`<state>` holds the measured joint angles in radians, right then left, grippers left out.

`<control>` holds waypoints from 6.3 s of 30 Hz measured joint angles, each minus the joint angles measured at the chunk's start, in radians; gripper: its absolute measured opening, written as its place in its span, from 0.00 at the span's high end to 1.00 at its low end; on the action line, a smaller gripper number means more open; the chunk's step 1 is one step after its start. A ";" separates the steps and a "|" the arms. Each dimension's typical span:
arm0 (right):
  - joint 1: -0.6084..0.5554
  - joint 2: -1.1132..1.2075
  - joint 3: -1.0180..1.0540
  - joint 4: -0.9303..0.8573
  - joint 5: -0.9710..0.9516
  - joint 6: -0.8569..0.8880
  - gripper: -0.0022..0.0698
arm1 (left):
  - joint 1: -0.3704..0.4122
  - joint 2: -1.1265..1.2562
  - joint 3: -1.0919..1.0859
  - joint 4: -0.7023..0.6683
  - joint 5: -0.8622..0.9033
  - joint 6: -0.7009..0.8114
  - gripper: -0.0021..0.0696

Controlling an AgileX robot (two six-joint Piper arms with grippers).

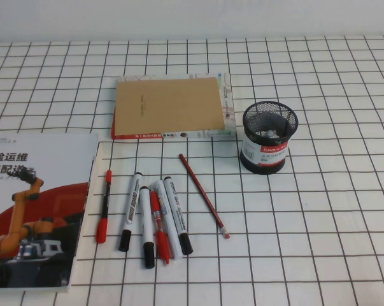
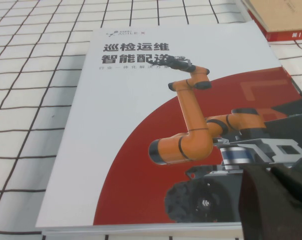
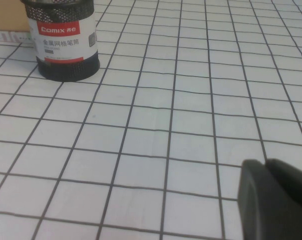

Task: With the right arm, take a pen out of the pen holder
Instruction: 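Take a marker out of the pen holder and lay it on the table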

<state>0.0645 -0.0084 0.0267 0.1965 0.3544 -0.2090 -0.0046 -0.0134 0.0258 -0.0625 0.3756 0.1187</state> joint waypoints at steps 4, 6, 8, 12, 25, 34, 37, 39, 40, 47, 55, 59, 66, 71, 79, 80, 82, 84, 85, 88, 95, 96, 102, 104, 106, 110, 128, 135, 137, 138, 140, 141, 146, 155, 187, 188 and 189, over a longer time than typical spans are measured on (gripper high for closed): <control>0.000 0.000 0.000 0.000 0.000 0.000 0.99 | 0.000 0.000 0.000 0.000 0.000 0.000 0.98; 0.000 0.000 0.000 0.000 0.000 0.000 0.99 | 0.000 0.000 0.000 0.000 0.000 0.000 0.98; 0.000 0.000 0.000 0.000 0.000 0.000 0.99 | 0.000 0.000 0.000 0.000 0.000 0.000 0.98; 0.000 0.000 0.000 0.000 0.000 0.000 0.99 | 0.000 0.000 0.000 0.000 0.000 0.000 0.98; 0.000 0.000 0.000 0.062 -0.022 0.000 0.99 | 0.000 0.000 0.000 0.000 0.000 0.000 0.98; 0.000 0.000 0.000 0.468 -0.212 0.000 0.99 | 0.000 0.000 0.000 0.000 0.000 0.000 0.98; 0.000 0.000 0.000 0.580 -0.278 0.000 0.99 | 0.000 0.000 0.000 0.000 0.000 0.000 0.98; 0.000 0.000 0.000 0.605 -0.305 0.000 0.99 | 0.000 0.000 0.000 0.000 0.000 0.000 0.98; 0.000 0.000 0.000 0.612 -0.314 0.000 0.99 | 0.000 0.000 0.000 0.000 0.000 0.000 0.98; 0.000 0.008 -0.021 0.646 -0.196 0.000 0.99 | 0.000 0.000 0.000 0.000 0.000 0.000 0.98; 0.000 0.302 -0.237 0.649 -0.015 -0.041 0.99 | 0.000 0.000 0.000 0.000 0.000 0.000 0.98; 0.000 0.487 -0.343 0.627 0.045 -0.110 0.99 | 0.000 0.000 0.000 0.000 0.000 0.000 0.98; 0.000 0.759 -0.477 0.598 0.131 -0.187 0.99 | 0.000 0.000 0.000 0.000 0.000 0.000 0.98; 0.002 0.916 -0.554 0.594 0.142 -0.244 0.99 | 0.000 0.000 0.000 0.000 0.000 0.000 0.98; 0.210 1.152 -0.676 0.579 0.023 -0.266 0.99 | 0.000 0.000 0.000 0.000 0.000 0.000 0.98; 0.259 1.179 -0.696 0.574 -0.012 -0.266 0.99 | 0.000 0.000 0.000 0.000 0.000 0.000 0.98; 0.346 1.222 -0.733 0.559 -0.086 -0.264 0.99 | 0.000 0.000 0.000 0.000 0.000 0.000 0.98; 0.437 1.262 -0.759 0.539 -0.178 -0.264 0.99 | 0.000 0.000 0.000 0.000 0.000 0.000 0.98; 0.474 1.277 -0.765 0.535 -0.223 -0.264 0.99 | 0.000 0.000 0.000 0.000 0.000 0.000 0.98; 0.545 1.304 -0.769 0.518 -0.320 -0.264 0.99 | 0.000 0.000 0.000 0.000 0.000 0.000 0.98; 0.620 1.313 -0.624 0.477 -0.711 -0.208 0.80 | 0.000 0.000 0.000 0.000 0.000 0.000 0.98; 0.628 1.313 -0.579 0.455 -0.795 -0.166 0.74 | 0.000 0.000 0.000 0.000 0.000 0.000 0.98; 0.638 1.314 -0.381 0.204 -1.184 0.083 0.46 | 0.000 0.000 0.000 0.000 0.000 0.000 0.98; 0.638 1.323 -0.359 0.155 -1.255 0.110 0.44 | 0.000 0.000 0.000 0.000 0.000 0.000 0.98; 0.638 1.346 -0.352 0.130 -1.306 0.120 0.43 | 0.000 0.000 0.000 0.000 0.000 0.000 0.98; 0.638 1.435 -0.351 0.103 -1.415 0.125 0.42 | 0.000 0.000 0.000 0.000 0.000 0.000 0.98; 0.638 1.683 -0.468 0.040 -1.485 0.127 0.42 | 0.000 0.000 0.000 0.000 0.000 0.000 0.98; 0.638 1.763 -0.544 0.049 -1.487 0.127 0.43 | 0.000 0.000 0.000 0.000 0.000 0.000 0.98; 0.638 1.782 -0.565 0.063 -1.487 0.127 0.43 | 0.000 0.000 0.000 0.000 0.000 0.000 0.98; 0.638 1.791 -0.577 0.071 -1.487 0.127 0.43 | 0.000 0.000 0.000 0.000 0.000 0.000 0.98; 0.638 1.808 -0.601 0.084 -1.487 0.127 0.43 | 0.000 0.000 0.000 0.000 0.000 0.000 0.98; 0.636 1.818 -0.613 0.088 -1.487 0.127 0.43 | 0.000 0.000 0.000 0.000 0.000 0.000 0.98; 0.609 1.863 -0.664 0.103 -1.487 0.127 0.45 | 0.000 0.000 0.000 0.000 0.000 0.000 0.98; 0.603 1.888 -0.691 0.130 -1.487 0.127 0.46 | 0.000 0.000 0.000 0.000 0.000 0.000 0.98; 0.599 1.899 -0.751 0.164 -1.492 0.127 0.65 | 0.000 0.000 0.000 0.000 0.000 0.000 0.98; 0.599 1.906 -0.751 0.171 -1.492 0.127 0.65 | 0.000 0.000 0.000 0.000 0.000 0.000 0.98; 0.597 1.912 -0.751 0.175 -1.492 0.127 0.65 | 0.000 0.000 0.000 0.000 0.000 0.000 0.98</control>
<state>0.6619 1.9040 -0.7242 0.3717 -1.1372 -0.0820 -0.0046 -0.0134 0.0258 -0.0625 0.3756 0.1187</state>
